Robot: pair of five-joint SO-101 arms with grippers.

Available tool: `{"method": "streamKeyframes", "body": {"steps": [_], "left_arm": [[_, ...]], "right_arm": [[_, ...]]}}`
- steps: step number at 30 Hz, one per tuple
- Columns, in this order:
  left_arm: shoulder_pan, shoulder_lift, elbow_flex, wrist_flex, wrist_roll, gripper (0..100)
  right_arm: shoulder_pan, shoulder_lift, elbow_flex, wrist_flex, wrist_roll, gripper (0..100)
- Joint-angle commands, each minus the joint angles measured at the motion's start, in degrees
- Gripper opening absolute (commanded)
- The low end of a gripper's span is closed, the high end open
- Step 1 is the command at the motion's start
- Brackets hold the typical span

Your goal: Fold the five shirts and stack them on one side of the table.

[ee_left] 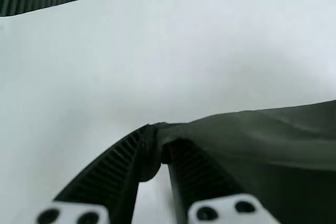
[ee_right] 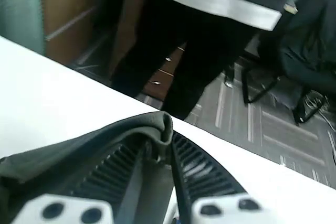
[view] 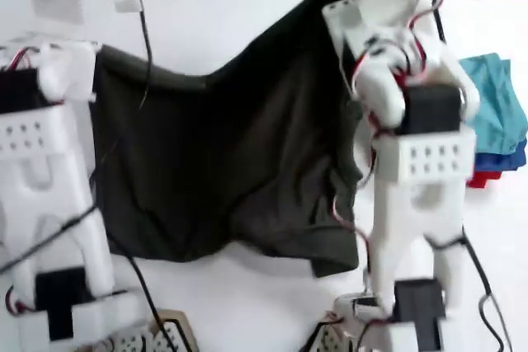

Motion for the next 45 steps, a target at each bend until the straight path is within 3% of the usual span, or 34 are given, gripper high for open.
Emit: {"method": "streamKeyframes", "body": {"steps": [1, 5, 12, 20, 26, 45], "left_arm": [[0.09, 5.36, -9.10, -1.93, -0.35, 3], [-1.41, 14.33, -20.09, -1.93, -0.35, 3], [-2.37, 29.98, -36.09, -0.53, -2.29, 3], [-2.02, 37.63, -52.88, 1.67, -2.02, 3], [-2.20, 43.08, -53.93, 1.32, -2.29, 3], [-2.02, 65.76, -54.46, 1.85, -2.29, 3]], "right_arm": [[3.30, 4.53, -0.35, -6.73, 0.44, 2.0], [4.00, 8.75, -0.35, -11.91, 4.40, 2.0], [3.56, 13.58, -1.14, -21.32, 4.57, 2.0], [4.00, 22.73, -16.00, -22.20, 4.48, 2.0], [3.30, 32.75, -22.51, -19.47, 4.48, 2.0], [1.63, 54.20, -22.77, -8.40, 4.40, 2.0]]}}
